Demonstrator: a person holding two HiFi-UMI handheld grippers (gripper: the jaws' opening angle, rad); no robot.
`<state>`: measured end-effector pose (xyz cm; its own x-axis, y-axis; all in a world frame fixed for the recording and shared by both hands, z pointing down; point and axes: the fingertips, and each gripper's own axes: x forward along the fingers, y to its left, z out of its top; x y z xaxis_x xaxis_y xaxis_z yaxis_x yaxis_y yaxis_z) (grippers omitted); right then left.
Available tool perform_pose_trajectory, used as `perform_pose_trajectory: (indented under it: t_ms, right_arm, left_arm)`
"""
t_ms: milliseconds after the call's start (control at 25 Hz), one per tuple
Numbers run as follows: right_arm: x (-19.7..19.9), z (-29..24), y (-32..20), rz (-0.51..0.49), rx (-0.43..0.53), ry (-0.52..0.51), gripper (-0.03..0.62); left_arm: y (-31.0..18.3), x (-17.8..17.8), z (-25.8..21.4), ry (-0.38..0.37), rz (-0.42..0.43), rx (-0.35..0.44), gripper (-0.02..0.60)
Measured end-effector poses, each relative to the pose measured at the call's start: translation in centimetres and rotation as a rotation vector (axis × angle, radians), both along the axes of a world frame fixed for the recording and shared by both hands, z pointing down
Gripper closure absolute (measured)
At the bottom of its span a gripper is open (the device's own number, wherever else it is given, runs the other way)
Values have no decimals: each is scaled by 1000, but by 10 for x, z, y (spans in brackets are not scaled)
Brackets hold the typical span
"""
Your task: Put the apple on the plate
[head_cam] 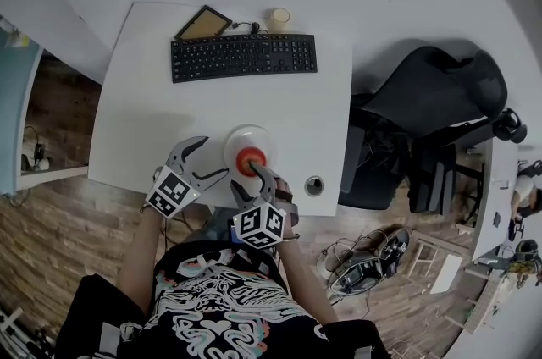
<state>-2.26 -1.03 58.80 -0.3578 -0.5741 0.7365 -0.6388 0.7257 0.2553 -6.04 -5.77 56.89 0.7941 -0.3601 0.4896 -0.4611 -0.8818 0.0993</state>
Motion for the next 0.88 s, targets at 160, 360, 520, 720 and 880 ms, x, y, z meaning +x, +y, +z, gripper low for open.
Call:
perform_pose_trajectory:
  t_ms: [160, 360, 520, 720, 880]
  right_arm:
    - [4, -12, -3, 42, 28, -36, 299]
    - [12, -30, -5, 117, 49, -99, 299]
    - [23, -41, -1, 177, 59, -158, 299]
    - [43, -60, 5, 270, 110, -224, 548]
    - [58, -75, 13, 364, 108, -341, 563]
  left_arm:
    - [8, -1, -5, 4, -2, 9, 206]
    - [14, 1, -18, 19, -13, 42, 206]
    - [19, 4, -36, 63, -44, 75, 207]
    - [24, 4, -68, 121, -101, 139, 549]
    - [30, 0, -82, 146, -149, 147, 566]
